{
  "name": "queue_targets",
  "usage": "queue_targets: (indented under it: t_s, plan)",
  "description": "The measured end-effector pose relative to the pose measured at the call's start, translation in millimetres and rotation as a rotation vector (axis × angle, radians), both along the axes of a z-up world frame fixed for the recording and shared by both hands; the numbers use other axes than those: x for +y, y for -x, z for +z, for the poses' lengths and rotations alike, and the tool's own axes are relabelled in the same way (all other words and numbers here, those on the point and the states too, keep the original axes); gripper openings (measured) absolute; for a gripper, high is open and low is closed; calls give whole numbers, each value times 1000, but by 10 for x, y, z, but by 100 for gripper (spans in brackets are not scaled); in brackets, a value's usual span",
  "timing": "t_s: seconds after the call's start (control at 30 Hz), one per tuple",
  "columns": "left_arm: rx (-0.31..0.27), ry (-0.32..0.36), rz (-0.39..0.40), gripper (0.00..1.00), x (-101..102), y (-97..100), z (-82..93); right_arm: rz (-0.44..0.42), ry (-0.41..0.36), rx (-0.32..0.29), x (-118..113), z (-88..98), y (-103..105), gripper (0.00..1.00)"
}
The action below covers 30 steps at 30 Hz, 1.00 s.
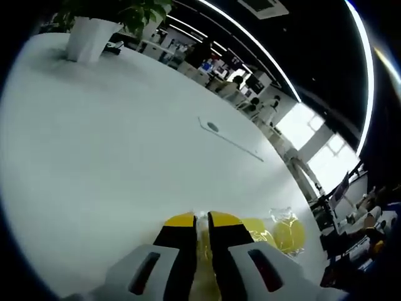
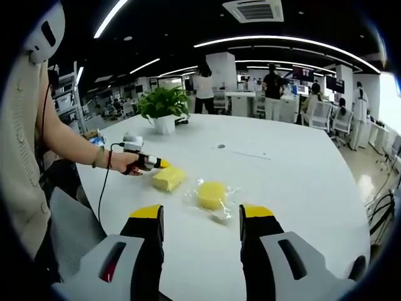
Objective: Compare the silicone blocks by pressing each to a similar depth, holding the contact briefly, and releasing to observe deformation and rebound differences across the visible hardness samples.
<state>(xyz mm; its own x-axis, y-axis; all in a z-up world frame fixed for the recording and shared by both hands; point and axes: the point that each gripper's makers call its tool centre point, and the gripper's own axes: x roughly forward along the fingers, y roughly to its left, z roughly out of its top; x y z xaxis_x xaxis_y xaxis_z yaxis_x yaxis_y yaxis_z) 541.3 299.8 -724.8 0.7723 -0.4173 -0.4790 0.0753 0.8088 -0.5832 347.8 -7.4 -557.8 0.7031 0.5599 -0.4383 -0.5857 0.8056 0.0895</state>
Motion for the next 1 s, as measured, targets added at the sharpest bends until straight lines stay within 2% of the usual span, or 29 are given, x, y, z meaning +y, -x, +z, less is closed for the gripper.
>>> queue_targets:
  t_s: [0.1,0.17,0.27,0.47,0.6,1.0]
  plan:
    - [-4,-31,11,21,70,18,-4,2,-4,-3,11,-1,0,44]
    - [-11,-44,4,23,88,33,14,3,-4,-1,17,-6,1,44]
    - [-34,-120,-17,27,162,73,52,9,-9,-6,41,0,2,45]
    - [-54,-167,-17,39,298,191,157,18,-27,-19,106,15,-13,47]
    - [-68,-190,-33,46,384,368,273,22,-38,-15,166,-17,-19,47]
    - [-131,-225,-61,56,518,909,609,46,-51,0,314,-120,71,48]
